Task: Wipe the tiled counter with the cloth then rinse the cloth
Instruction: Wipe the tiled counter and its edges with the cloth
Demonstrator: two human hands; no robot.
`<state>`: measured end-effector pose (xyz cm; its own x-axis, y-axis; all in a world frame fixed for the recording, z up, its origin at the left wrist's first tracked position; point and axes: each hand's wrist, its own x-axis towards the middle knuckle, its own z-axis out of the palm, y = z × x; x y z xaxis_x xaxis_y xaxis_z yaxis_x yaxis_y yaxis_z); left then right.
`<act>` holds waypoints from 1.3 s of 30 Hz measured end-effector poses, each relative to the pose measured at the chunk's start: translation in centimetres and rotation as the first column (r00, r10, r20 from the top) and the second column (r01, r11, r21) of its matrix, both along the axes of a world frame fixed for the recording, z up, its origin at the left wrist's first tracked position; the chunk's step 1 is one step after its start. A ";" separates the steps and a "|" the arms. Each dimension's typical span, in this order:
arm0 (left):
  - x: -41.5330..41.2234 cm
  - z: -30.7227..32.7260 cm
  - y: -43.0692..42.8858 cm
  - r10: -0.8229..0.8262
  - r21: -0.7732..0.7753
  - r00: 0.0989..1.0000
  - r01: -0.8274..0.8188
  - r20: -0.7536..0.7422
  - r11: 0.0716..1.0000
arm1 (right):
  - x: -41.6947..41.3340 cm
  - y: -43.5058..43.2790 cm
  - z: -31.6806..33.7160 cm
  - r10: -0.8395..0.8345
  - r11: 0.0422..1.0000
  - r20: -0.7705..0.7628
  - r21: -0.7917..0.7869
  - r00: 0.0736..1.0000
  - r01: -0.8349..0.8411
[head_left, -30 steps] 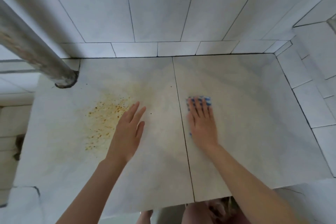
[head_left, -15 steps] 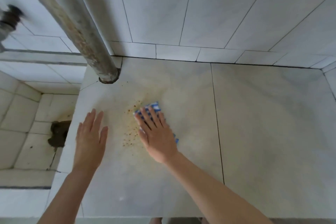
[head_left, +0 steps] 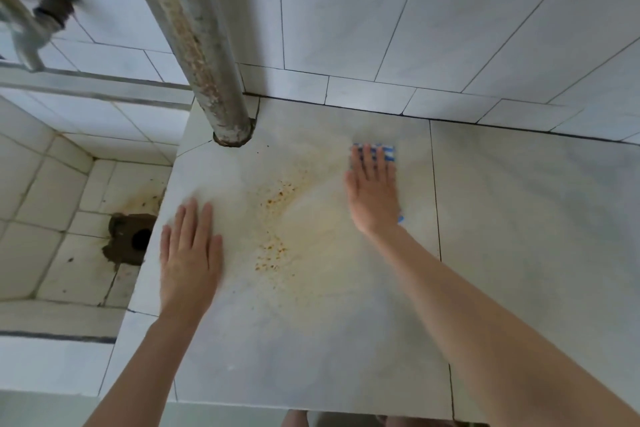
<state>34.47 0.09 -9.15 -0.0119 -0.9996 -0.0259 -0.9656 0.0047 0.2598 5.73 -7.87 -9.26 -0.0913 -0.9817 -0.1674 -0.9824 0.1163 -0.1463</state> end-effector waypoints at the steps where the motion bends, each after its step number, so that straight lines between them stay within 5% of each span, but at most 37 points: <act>1: 0.0 0.0 0.0 0.000 0.000 1.000 0.000 -0.003 1.000 | 2.0 0.2 0.0 0.070 0.997 0.028 -0.022 0.997 -0.070; 6: 0.6 0.5 -0.1 -0.018 -0.010 0.998 0.017 -0.053 1.000 | 10.4 5.6 0.3 0.501 0.865 0.164 -0.134 0.850 -0.484; 10: 1.8 0.7 -0.3 -0.074 -0.004 0.995 0.074 -0.073 0.997 | 6.5 4.6 0.0 0.693 0.715 0.046 -0.166 0.719 -0.679; 13: 2.2 0.5 -0.3 -0.093 0.011 0.991 0.095 -0.097 0.995 | 1.1 -0.8 -1.1 0.561 0.813 -0.118 -0.109 0.820 -0.572; 17: 2.1 0.5 -0.3 -0.070 0.014 0.993 0.072 -0.097 0.997 | 0.3 -6.2 -0.2 0.137 0.989 -0.018 -0.063 0.990 -0.137; 20: 2.3 0.6 -0.3 -0.064 0.011 0.988 0.066 -0.143 0.998 | 5.1 -8.2 0.2 0.189 0.980 0.032 -0.061 0.981 -0.187; 25: 2.4 0.6 -0.3 -0.071 0.006 0.987 0.073 -0.147 0.997 | 11.2 -5.8 0.1 0.463 0.884 0.042 -0.096 0.886 -0.457; 31: 2.5 0.7 -0.4 -0.068 0.016 0.988 0.071 -0.141 0.997 | 6.7 -1.1 -0.2 0.801 0.599 0.038 -0.064 0.598 -0.798; 35: 2.2 0.7 -0.4 -0.060 0.023 0.989 0.064 -0.137 0.998 | 3.9 -7.4 0.1 0.502 0.862 -0.013 -0.063 0.864 -0.502; 39: 2.2 0.8 -0.3 -0.057 0.013 0.988 0.059 -0.141 0.998 | 7.3 -9.5 0.4 0.288 0.956 -0.006 -0.052 0.958 -0.288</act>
<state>36.62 -0.25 -8.37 -0.0748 -0.9965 -0.0370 -0.9179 0.0543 0.3930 13.01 -17.38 -8.82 0.1966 -0.9737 -0.1151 -0.9729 -0.1792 -0.1460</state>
